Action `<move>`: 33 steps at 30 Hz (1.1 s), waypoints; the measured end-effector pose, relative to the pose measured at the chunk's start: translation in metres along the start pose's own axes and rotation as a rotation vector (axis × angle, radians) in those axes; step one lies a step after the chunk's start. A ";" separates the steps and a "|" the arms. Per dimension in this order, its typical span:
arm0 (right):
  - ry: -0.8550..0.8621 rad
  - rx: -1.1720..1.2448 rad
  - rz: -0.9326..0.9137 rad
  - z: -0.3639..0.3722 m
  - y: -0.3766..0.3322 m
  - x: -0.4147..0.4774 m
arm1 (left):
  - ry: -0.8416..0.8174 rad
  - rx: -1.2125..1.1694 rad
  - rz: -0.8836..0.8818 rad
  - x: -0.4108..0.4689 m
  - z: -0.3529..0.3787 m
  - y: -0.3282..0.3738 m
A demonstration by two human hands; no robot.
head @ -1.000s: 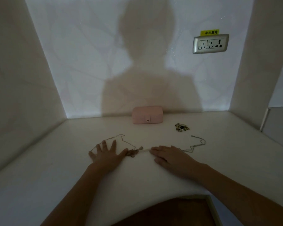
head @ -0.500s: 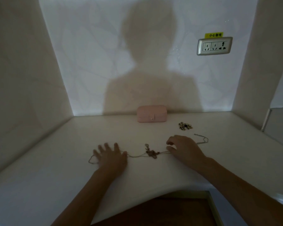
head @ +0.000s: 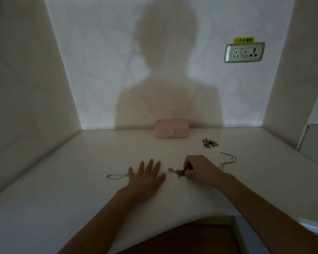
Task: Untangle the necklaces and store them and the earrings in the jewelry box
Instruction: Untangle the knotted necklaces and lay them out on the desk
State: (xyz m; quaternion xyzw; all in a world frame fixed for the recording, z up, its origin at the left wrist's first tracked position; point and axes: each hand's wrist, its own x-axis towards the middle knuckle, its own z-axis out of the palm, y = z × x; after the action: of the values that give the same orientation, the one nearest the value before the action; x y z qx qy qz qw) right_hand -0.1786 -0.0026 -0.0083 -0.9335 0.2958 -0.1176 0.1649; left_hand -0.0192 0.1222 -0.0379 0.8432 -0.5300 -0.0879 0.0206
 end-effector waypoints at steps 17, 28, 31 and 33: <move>0.070 0.439 0.036 -0.038 0.029 -0.001 | -0.038 -0.112 -0.132 0.001 -0.009 0.003; 0.104 0.820 -0.017 -0.028 -0.003 0.019 | 0.129 -1.268 0.203 0.016 -0.027 0.045; 0.195 0.733 -0.023 -0.023 -0.007 0.026 | 0.118 -1.368 0.182 0.023 -0.028 0.046; 0.190 0.836 0.012 -0.019 -0.007 0.034 | 0.124 -1.379 0.160 0.027 -0.031 0.044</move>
State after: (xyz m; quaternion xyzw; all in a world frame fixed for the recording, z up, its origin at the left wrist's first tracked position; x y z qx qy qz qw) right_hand -0.1544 -0.0216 0.0163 -0.7696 0.2419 -0.3120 0.5018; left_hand -0.0415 0.0770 -0.0055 0.5994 -0.4116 -0.3543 0.5880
